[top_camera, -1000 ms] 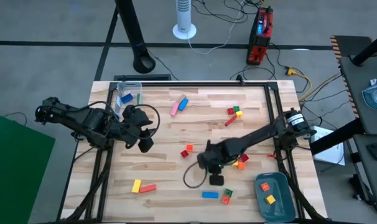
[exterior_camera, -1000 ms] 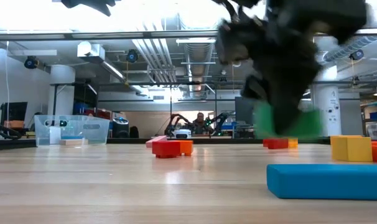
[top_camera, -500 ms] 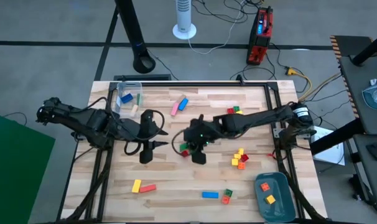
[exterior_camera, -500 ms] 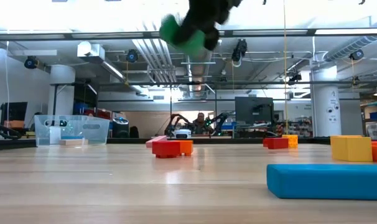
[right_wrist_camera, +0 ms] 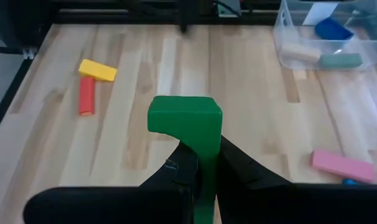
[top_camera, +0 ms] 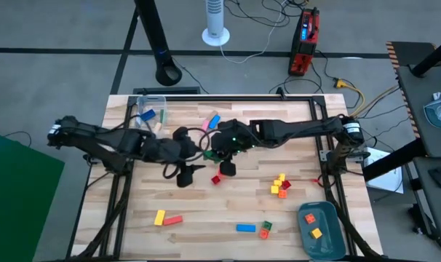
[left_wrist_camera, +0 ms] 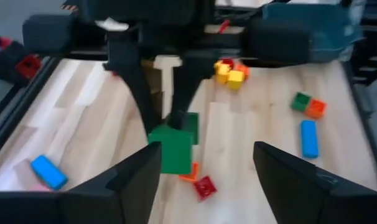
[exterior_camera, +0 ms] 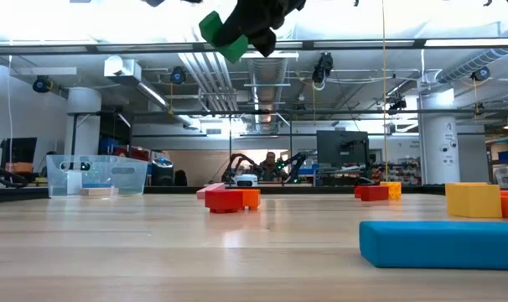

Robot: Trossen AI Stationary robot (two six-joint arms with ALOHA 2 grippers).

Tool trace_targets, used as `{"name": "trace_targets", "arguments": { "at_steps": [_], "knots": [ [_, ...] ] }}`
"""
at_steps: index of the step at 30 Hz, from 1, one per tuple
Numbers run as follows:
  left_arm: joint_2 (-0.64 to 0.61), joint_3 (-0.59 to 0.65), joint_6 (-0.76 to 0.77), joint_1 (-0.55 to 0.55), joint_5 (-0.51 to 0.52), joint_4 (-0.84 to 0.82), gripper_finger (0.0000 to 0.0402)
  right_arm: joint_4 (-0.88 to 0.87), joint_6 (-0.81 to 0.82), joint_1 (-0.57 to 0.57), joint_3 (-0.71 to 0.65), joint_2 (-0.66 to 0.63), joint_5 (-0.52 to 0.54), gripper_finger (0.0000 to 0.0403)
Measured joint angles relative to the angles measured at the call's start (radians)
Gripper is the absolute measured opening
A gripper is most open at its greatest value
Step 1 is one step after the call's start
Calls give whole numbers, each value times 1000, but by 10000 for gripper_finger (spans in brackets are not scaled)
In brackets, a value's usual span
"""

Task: Sort blocks by size
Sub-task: Put the green arch shaped wooden block into the transparent bin

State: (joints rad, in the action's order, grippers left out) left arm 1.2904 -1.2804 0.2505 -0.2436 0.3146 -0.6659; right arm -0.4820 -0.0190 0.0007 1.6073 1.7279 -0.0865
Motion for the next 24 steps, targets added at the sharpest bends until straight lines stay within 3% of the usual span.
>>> {"name": "trace_targets", "arguments": {
  "at_steps": [9,14,24],
  "knots": [
    [45,0,-17,103,-9,-2,276,1,-53,-24,7,0,-49,24],
    [55,0,-33,128,-118,20,275,1,-76,-31,7,0,-53,24],
    [94,0,-51,135,-145,40,261,-1,-86,-34,7,0,-54,24]
  ]
}}
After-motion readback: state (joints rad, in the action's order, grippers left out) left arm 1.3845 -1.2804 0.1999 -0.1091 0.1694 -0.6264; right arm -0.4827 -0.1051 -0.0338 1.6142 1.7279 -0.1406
